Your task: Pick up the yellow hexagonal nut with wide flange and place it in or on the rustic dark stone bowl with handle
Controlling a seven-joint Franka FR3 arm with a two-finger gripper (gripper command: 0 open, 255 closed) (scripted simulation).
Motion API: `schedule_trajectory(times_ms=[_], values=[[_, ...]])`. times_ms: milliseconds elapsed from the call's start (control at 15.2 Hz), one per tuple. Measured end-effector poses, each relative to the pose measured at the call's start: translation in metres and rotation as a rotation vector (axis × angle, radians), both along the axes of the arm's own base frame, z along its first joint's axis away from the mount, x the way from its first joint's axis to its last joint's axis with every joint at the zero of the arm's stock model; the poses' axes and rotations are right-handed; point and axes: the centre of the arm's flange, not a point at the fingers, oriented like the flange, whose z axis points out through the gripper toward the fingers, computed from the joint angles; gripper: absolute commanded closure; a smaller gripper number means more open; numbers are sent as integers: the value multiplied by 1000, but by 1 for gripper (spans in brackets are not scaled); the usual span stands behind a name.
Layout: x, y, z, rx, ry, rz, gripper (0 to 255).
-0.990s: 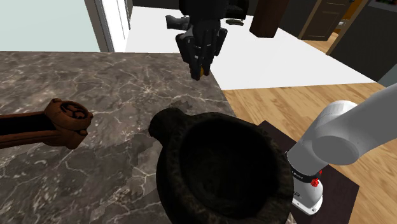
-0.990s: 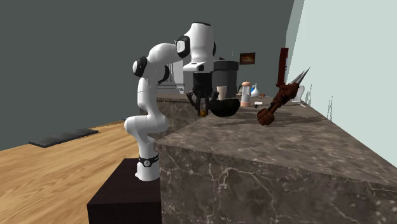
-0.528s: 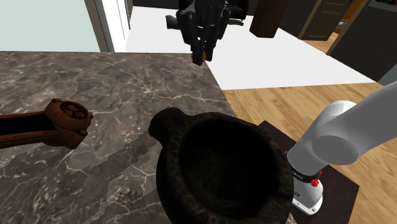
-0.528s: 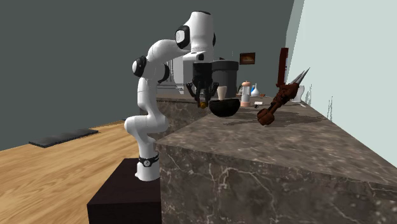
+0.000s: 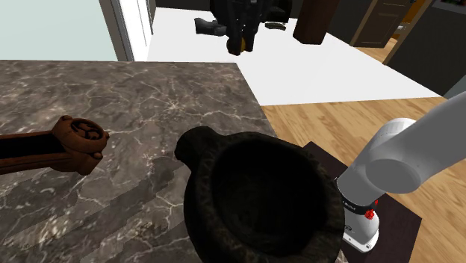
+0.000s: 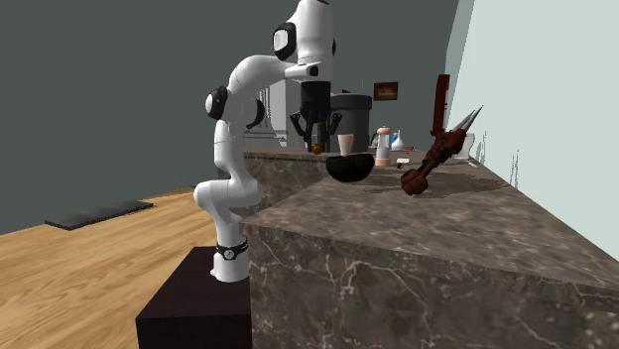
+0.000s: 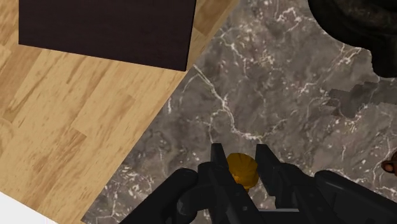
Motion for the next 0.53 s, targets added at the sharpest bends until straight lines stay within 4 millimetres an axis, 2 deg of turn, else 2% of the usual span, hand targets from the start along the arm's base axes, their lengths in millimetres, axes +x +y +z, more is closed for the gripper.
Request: schedule_trajectory(times_ms=[528], values=[[1,-1,44,0,0,0,255]])
